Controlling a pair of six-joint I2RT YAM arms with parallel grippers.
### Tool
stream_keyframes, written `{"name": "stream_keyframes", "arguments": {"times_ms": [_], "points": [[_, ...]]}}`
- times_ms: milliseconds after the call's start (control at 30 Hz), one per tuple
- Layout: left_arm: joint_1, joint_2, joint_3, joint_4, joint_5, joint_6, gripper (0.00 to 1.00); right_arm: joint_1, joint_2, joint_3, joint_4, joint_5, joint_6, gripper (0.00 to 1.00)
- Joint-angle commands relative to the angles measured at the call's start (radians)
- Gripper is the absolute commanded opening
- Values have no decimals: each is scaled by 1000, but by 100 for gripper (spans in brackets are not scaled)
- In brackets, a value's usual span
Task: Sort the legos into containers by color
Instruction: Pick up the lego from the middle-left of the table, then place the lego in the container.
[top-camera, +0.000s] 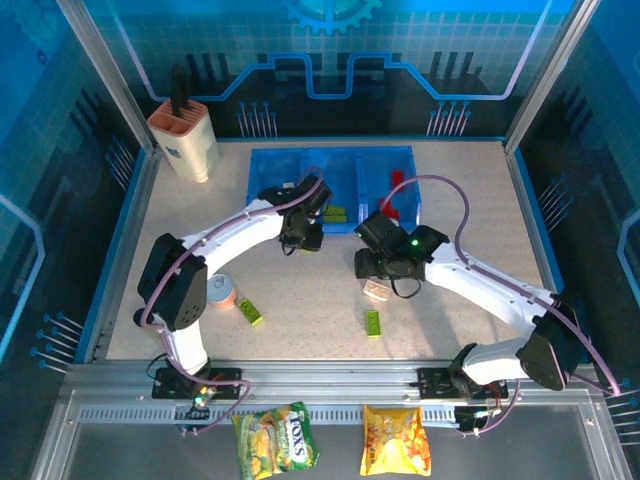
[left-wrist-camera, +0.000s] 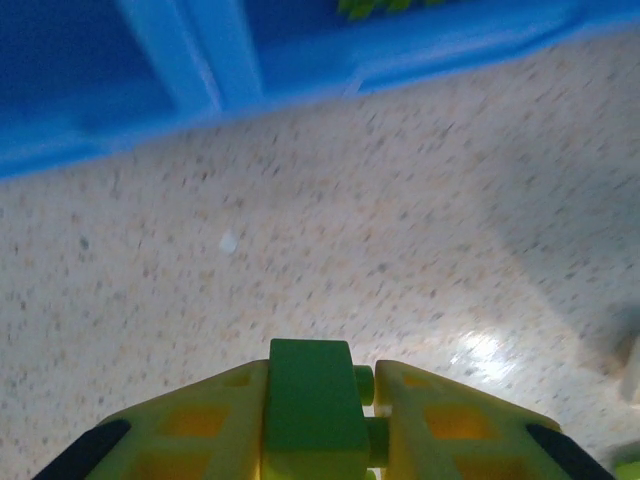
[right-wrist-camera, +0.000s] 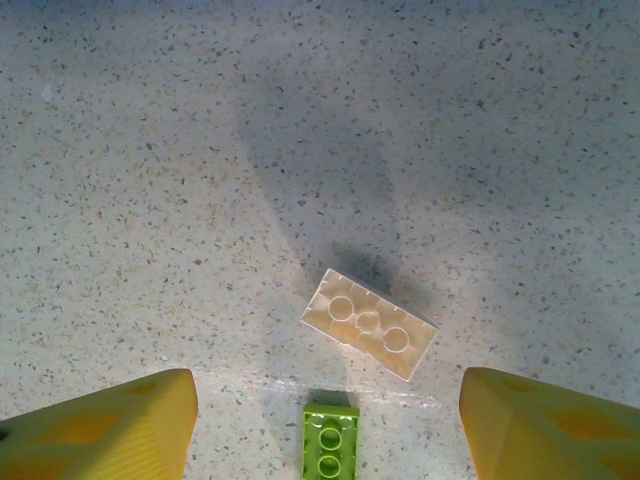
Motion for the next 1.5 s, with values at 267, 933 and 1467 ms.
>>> {"name": "stream_keyframes", "arguments": {"times_ms": [267,933,1467], "points": [[7,244,403,-99,-41,105,30,-19,-107,-43,-89,67,50,70],[90,549,663,89,-178,15,30,-20,-269,-112,-166,112,110,69],[102,630,696,177,-177,39,34,-20,-314,-132,-186,113,123,68]]}}
